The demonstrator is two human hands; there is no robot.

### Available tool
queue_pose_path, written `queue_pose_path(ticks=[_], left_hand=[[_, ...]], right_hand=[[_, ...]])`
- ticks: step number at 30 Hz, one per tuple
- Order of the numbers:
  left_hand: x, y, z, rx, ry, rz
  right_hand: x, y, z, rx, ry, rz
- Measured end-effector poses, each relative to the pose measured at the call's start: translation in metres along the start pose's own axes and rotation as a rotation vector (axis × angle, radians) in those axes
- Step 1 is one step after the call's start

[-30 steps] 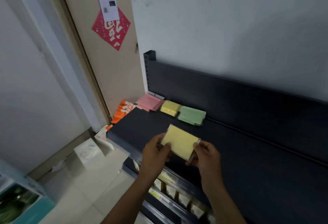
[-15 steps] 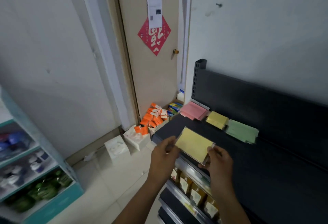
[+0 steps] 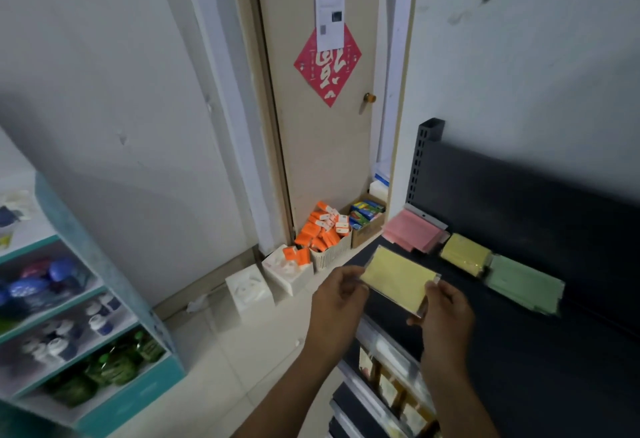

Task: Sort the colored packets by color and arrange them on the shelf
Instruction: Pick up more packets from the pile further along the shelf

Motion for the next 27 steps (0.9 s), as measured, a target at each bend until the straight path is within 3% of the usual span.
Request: queue_pose_path(ticks=[8,14,19,27], left_hand=[[0.061,-0.073,0.025,0.010,-0.065,-0.197],[0.101,-0.117,0.028,0.038,-0.079,-0.338],[0.119,-0.142,0.024,0.059,-0.044,-0.427],[0.123,-0.153,0.011,0.172,-0.008,-0.583]], right_hand=[[0.078,0.024,-0.025,-0.031,0.111,0.186],[0.125,0.052,-0.049,-0.436,0.290,0.219],[0.156,0.056,-0.046,-0.716,0.272,0.213],[0.145,0.053,-0.042,-0.808,0.215,0.221]])
Point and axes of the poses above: each hand's wrist, its own x-axis towards the middle knuckle, its own y-axis out of the back of the hand, z = x × y, the point moved 7 cm from there along x, towards the middle knuckle, and after that the axes turned 4 degrees about x, right-handed, at the moved point
